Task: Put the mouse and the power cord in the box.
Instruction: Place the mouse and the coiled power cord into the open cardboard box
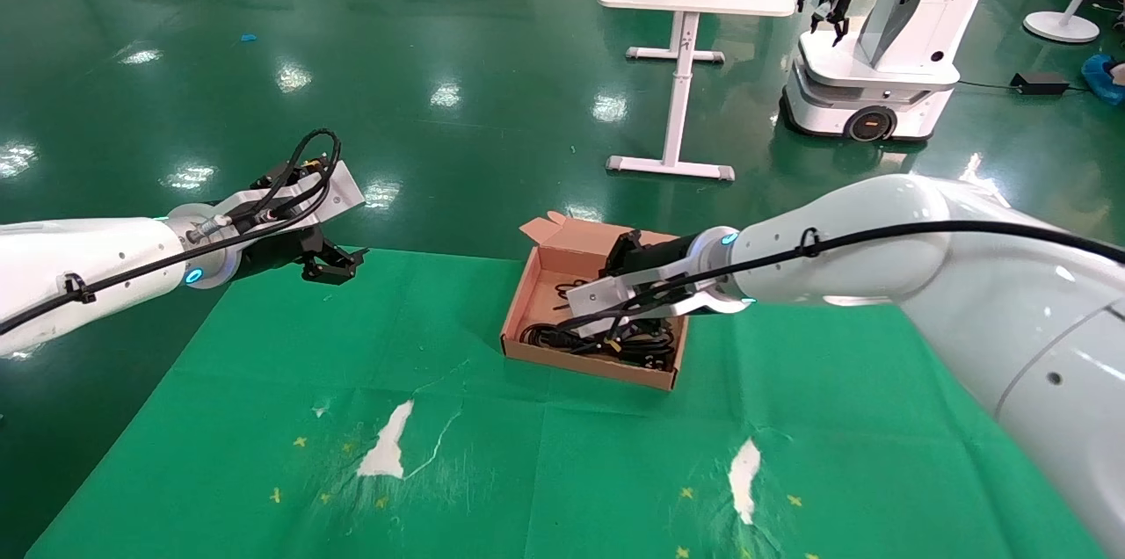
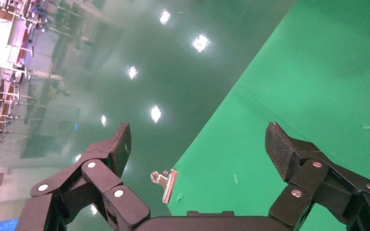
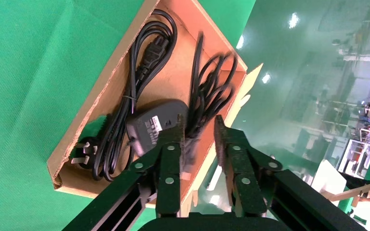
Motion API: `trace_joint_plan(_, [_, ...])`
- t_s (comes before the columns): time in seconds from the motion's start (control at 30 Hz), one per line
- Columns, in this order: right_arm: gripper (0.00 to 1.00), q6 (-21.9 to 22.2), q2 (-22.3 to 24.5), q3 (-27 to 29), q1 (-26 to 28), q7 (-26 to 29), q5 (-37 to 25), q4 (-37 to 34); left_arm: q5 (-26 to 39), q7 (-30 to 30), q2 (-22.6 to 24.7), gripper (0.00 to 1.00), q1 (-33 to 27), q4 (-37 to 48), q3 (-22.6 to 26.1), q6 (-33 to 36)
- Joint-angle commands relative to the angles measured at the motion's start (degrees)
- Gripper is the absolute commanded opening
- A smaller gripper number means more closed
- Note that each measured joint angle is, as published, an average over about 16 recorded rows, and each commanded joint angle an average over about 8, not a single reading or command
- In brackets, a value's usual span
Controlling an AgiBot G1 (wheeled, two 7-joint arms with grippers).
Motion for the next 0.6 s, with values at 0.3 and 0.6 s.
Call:
trace_joint_plan(0.3, [1.0, -0.56, 0.09, 0.46, 0.03, -0.13, -0.07, 0.48, 0.11, -0.06, 0.03, 1.0, 0.01, -0.06, 0.01, 0.0])
trace_joint_plan(0.6, [1.0, -3.69, 3.22, 4.38, -2.87, 2.01, 3.7, 3.81, 0.13, -0.07, 0.02, 1.0, 0.02, -0.07, 0.01, 0.0])
